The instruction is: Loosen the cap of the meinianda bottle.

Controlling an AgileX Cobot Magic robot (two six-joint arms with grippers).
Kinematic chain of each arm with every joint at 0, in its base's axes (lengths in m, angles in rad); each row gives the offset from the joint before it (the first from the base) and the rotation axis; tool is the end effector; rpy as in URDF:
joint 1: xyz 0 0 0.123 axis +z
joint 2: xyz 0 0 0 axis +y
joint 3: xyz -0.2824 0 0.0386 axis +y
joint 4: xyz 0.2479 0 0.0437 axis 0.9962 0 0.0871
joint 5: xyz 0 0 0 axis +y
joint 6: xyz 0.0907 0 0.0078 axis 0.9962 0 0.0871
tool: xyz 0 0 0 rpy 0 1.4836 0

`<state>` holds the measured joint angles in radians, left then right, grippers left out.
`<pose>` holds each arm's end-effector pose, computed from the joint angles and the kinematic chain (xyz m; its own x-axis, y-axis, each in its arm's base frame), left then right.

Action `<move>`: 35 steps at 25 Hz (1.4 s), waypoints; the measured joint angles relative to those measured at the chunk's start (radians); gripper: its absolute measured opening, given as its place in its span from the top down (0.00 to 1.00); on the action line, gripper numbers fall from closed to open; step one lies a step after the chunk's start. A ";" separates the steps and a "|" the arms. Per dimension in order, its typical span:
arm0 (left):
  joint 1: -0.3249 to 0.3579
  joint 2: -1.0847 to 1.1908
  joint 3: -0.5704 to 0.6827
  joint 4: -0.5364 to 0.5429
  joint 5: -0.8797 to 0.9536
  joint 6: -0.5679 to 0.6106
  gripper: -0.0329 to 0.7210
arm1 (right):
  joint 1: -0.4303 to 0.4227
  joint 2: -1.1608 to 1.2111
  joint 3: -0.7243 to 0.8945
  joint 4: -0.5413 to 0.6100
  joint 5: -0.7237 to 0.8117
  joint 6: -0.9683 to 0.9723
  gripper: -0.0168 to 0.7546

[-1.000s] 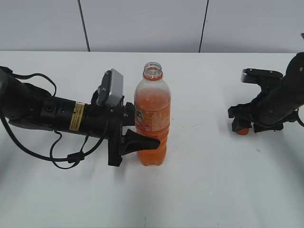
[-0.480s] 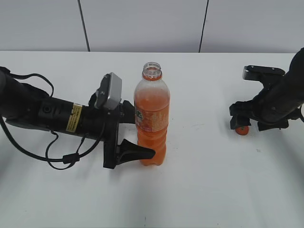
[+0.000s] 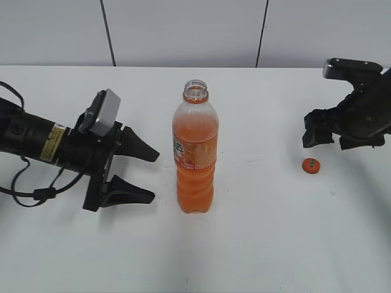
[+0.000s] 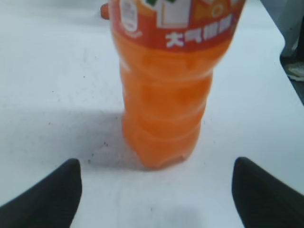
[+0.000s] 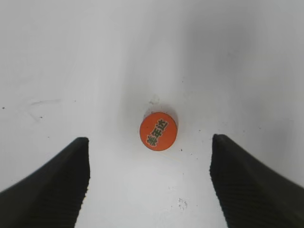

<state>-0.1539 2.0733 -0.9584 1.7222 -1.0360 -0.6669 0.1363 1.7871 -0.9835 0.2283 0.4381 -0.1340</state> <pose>0.3164 -0.1274 0.1026 -0.0460 0.5022 -0.8635 0.9987 0.0405 -0.0296 0.3349 0.0548 0.1599 -0.9124 -0.0515 -0.4060 -0.1080 0.9872 0.1175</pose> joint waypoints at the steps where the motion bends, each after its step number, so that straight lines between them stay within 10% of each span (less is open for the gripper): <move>1: 0.021 -0.011 0.000 0.025 0.000 -0.008 0.19 | 0.000 -0.015 0.000 -0.005 0.001 0.000 0.21; 7: 0.105 -0.115 0.000 0.000 0.154 -0.127 0.24 | 0.000 -0.108 0.000 -0.096 -0.020 -0.001 0.21; 19: 0.111 -0.311 -0.081 -0.422 1.218 -0.164 0.26 | -0.002 -0.214 -0.124 -0.425 -0.040 0.089 0.21; 27: 0.120 -0.321 -0.322 -1.360 1.742 0.626 0.27 | -0.119 -0.214 -0.352 -0.376 0.284 0.099 0.21; 35: 0.120 -0.343 -0.539 -1.528 2.203 0.713 0.28 | -0.215 -0.219 -0.530 -0.179 0.709 -0.080 0.21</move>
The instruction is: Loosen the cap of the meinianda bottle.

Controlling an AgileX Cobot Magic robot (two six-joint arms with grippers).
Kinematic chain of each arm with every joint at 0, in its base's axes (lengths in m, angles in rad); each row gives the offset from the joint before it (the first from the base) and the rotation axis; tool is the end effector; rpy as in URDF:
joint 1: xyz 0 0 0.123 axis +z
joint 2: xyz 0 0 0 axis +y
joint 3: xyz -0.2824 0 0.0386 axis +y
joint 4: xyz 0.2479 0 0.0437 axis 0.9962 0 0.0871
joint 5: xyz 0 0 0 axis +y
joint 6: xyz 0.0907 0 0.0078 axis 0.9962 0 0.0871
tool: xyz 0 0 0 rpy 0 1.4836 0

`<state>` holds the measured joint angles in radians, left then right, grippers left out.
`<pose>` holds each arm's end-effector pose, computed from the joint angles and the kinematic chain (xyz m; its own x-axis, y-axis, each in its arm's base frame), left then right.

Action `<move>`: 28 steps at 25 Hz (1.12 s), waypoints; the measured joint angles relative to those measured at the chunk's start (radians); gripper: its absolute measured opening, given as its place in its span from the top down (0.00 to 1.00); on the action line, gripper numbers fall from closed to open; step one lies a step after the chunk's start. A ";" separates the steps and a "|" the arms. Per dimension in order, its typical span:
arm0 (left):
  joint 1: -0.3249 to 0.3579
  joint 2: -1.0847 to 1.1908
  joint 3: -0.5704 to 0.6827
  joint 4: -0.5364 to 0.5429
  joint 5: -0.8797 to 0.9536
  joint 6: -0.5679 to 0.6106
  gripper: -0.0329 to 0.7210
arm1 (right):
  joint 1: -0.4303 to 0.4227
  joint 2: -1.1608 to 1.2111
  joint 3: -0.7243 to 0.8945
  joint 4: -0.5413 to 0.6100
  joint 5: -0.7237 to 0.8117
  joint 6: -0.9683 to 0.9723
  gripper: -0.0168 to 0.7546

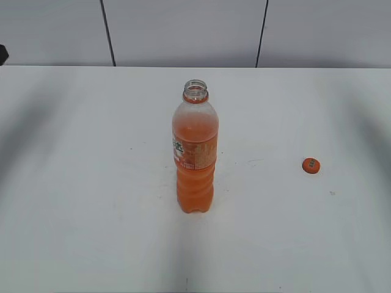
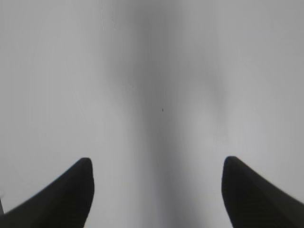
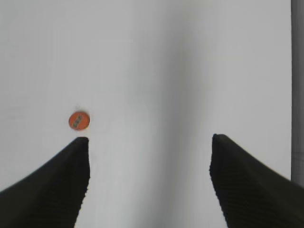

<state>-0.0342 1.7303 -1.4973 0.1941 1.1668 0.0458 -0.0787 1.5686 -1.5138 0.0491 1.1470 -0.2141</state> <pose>0.3579 0.0039 0.2945 -0.9588 0.1535 -0.2390 0.1056 0.9737 0.2020 0.3272 -0.0217 0.3539 -0.8893 -0.1230 -0.4404 -0.1146 0.9924 -0.0456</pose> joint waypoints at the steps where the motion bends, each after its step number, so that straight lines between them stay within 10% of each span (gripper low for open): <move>1: 0.000 -0.015 -0.002 -0.008 0.019 0.000 0.28 | 0.000 -0.005 -0.010 0.002 0.028 -0.003 0.21; 8: 0.003 -0.288 0.134 -0.085 0.041 0.002 0.28 | 0.000 -0.204 0.086 0.009 0.060 -0.005 0.21; 28: 0.003 -1.362 0.901 -0.148 -0.081 0.002 0.28 | 0.000 -0.967 1.051 0.021 -0.085 -0.007 0.21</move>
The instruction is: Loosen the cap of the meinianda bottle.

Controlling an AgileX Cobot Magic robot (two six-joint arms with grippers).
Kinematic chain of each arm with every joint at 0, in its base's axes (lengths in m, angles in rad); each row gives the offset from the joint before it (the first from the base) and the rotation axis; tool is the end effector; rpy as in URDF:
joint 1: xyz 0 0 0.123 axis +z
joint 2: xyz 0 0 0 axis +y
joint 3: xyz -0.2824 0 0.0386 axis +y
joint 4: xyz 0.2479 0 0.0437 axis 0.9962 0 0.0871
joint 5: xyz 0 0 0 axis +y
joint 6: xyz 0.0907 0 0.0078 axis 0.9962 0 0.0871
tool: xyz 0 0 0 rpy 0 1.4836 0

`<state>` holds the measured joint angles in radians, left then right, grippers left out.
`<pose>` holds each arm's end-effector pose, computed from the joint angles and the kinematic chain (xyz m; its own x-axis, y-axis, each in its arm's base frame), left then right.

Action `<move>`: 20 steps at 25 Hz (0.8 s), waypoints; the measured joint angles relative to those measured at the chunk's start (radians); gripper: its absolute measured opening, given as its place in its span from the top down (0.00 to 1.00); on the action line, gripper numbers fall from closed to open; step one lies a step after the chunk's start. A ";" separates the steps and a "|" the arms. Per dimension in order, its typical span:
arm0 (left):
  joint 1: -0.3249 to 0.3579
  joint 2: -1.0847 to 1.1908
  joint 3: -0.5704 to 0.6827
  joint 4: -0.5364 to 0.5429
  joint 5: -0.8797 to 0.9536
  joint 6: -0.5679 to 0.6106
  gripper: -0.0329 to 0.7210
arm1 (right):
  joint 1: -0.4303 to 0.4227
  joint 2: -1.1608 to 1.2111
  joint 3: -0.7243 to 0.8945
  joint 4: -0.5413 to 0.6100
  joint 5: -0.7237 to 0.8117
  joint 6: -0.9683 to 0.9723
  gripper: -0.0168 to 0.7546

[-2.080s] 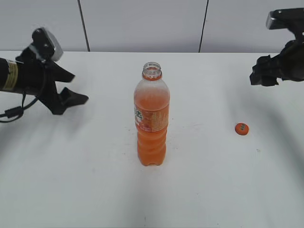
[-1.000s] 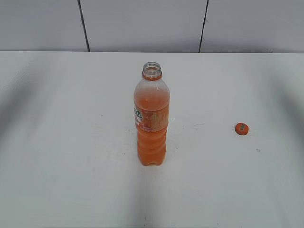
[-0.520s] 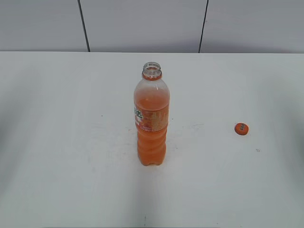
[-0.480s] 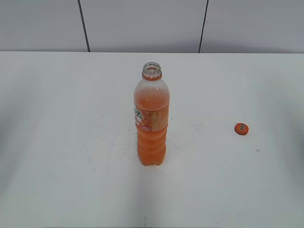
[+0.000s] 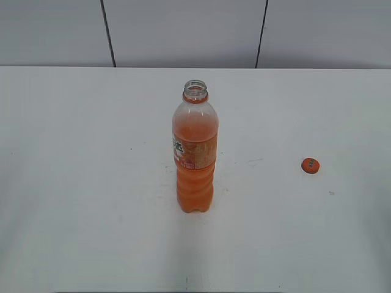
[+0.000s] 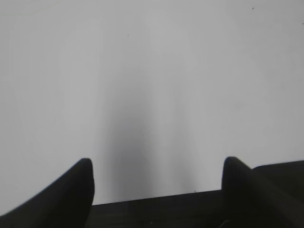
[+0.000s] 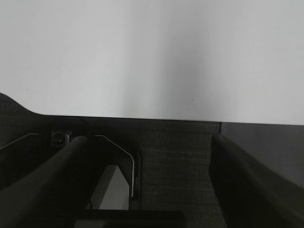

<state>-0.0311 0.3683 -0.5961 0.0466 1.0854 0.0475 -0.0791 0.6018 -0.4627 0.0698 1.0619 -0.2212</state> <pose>0.0474 0.0023 0.2958 -0.6940 0.0908 -0.7142 0.0496 0.9957 0.0783 0.0809 -0.0008 0.2420 -0.8882 -0.1159 -0.4446 -0.1152 0.9929 -0.0286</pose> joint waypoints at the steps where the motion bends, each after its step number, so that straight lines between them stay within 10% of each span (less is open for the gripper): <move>1: 0.000 -0.028 0.017 -0.003 -0.015 0.000 0.28 | 0.000 -0.029 0.013 0.005 -0.009 0.000 0.21; 20: 0.000 -0.366 0.030 0.028 -0.050 0.000 0.30 | 0.000 -0.605 0.019 0.013 -0.038 0.000 0.23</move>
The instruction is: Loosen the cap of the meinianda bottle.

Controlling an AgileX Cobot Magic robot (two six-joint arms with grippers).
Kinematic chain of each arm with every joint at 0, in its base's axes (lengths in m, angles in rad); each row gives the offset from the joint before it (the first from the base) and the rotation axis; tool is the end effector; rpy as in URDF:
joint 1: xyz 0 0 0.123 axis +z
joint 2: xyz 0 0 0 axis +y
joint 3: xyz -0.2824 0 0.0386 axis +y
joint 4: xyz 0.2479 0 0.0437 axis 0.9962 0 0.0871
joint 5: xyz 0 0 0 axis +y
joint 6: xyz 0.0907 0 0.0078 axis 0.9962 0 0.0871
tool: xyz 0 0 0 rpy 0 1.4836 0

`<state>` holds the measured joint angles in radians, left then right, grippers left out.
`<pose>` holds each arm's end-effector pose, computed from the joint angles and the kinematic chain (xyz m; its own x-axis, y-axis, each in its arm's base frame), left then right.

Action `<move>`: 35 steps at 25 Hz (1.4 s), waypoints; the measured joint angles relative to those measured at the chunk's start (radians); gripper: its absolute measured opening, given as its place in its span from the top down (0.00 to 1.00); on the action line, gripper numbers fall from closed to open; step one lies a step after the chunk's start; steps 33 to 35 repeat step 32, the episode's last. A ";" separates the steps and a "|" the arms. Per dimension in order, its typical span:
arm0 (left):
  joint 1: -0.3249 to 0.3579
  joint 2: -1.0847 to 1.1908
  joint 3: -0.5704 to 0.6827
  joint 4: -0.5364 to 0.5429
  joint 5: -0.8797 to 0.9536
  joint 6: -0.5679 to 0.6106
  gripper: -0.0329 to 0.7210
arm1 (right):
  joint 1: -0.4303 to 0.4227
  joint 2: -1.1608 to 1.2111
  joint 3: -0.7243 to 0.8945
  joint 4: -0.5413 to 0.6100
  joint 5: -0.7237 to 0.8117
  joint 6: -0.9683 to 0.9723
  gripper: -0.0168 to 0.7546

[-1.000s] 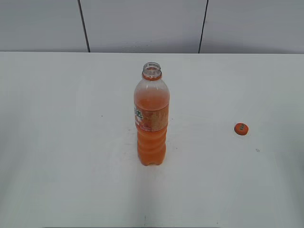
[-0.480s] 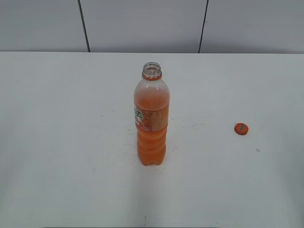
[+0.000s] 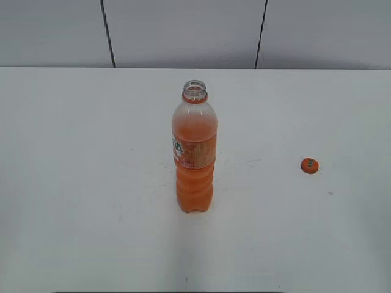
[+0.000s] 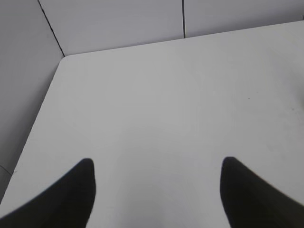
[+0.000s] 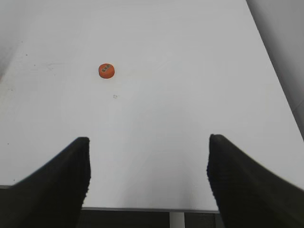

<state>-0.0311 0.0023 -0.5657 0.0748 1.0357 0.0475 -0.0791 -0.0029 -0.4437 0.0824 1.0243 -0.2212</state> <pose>-0.0117 0.0062 0.2974 -0.3754 0.0971 -0.9218 0.0036 0.9946 0.1033 0.0028 0.0062 0.2645 -0.4638 -0.1407 -0.8747 -0.0664 0.9901 -0.1241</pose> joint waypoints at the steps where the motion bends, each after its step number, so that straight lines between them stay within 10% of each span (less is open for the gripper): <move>1: 0.000 -0.002 0.002 0.000 -0.001 0.000 0.30 | 0.000 -0.003 0.000 0.000 0.000 0.000 0.23; 35: 0.000 -0.006 0.003 0.001 -0.001 0.000 0.31 | 0.100 -0.006 0.000 -0.003 0.000 0.000 0.25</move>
